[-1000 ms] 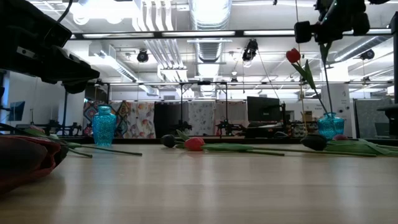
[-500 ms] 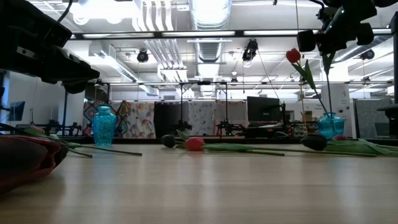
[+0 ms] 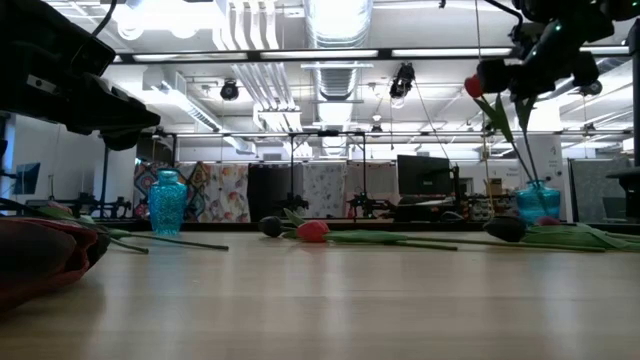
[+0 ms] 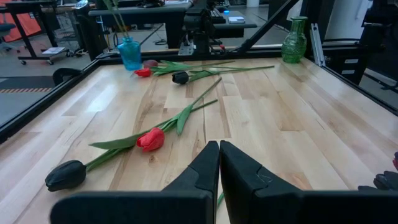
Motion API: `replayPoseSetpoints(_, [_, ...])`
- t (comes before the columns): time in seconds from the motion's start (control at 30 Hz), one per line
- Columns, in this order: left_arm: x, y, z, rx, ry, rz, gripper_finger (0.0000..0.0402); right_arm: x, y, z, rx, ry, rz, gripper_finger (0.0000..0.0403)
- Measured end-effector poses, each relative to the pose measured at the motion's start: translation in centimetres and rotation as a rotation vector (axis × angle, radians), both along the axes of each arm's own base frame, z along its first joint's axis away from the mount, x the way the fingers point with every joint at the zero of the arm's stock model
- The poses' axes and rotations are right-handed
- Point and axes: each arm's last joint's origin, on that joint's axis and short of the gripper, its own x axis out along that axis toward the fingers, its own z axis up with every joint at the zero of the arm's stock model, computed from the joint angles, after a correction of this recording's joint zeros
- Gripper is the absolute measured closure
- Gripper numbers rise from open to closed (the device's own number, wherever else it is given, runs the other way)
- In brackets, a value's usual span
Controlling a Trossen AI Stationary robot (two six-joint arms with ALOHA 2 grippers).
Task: Sort flowers into vase by color
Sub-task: Put the red tulip into the right blue vase
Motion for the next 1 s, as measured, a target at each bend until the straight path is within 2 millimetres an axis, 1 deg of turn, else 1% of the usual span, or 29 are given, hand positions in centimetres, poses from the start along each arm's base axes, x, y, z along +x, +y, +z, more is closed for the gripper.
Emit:
replayPoseSetpoints(0.5, [0.0,0.0,0.0,0.000,0.000,0.000,0.0402,-0.1,0.0,0.0,0.000,0.007,0.002,0.0390])
replayPoseSetpoints(0.7, [0.0,0.0,0.0,0.000,0.000,0.000,0.0402,-0.4,0.3,0.7,-0.017,0.006,0.008,0.0389])
replayPoseSetpoints(0.8, [0.0,0.0,0.0,0.000,0.000,0.000,0.0402,-0.5,0.4,1.2,-0.025,0.003,0.009,0.0379])
replayPoseSetpoints(1.0, [0.0,0.0,0.0,0.000,0.000,0.000,0.0402,-0.4,0.3,1.2,-0.020,0.007,0.009,0.0340])
